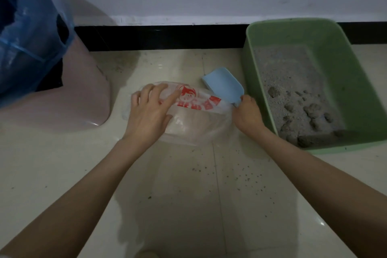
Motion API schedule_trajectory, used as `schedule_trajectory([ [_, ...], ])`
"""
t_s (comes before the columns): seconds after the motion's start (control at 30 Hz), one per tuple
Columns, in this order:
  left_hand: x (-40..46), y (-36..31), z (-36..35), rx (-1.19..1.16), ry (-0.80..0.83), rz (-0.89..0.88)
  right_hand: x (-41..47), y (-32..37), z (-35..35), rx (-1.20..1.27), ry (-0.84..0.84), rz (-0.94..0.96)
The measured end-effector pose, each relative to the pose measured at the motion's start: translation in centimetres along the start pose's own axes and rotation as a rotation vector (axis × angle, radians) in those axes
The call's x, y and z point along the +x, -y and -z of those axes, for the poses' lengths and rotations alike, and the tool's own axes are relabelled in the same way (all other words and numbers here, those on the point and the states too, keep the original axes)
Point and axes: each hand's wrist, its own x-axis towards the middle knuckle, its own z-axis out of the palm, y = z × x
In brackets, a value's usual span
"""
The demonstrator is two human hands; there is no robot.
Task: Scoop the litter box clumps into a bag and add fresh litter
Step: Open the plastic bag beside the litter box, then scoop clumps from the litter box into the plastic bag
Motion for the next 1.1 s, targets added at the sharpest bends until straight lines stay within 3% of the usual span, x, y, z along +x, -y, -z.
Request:
schedule_trajectory([
  [0.1,1.6,1.0,-1.0,-0.003,0.185,0.061,0.8,-0.5,-0.4,0.155,0.11,-0.212],
  [0.17,2.3,1.4,-1.1,-0.06,0.145,0.111,1.0,-0.7,-0.4,0.195,0.164,-0.28],
  [0.3,2.7,2.6,-0.6,-0.143,-0.006,0.32,1.3,-0.6,-0.4,0.271,0.199,-0.273],
  [0.4,2.9,3.7,-0.6,-0.254,0.002,0.459,1.2,0.2,-0.3,0.35,0.173,-0.231],
  [0.5,2.6,3.8,-0.8,-0.384,0.028,0.489,0.7,1.3,0.4,0.421,0.145,-0.143],
  [0.67,2.9,2.7,-0.5,-0.436,0.038,0.465,-0.3,3.2,4.8,0.475,-0.012,-0.076],
  [0.77,3.3,0.8,0.1,-0.505,0.077,0.475,-0.5,3.0,8.3,0.379,-0.115,-0.1],
  [0.97,4.6,-2.3,1.8,-0.506,0.255,0.398,-2.9,0.7,15.1,0.3,-0.118,-0.146],
  [1.1,5.2,-5.3,2.9,-0.483,0.284,0.19,-3.9,-3.6,19.3,0.177,-0.097,-0.189],
])
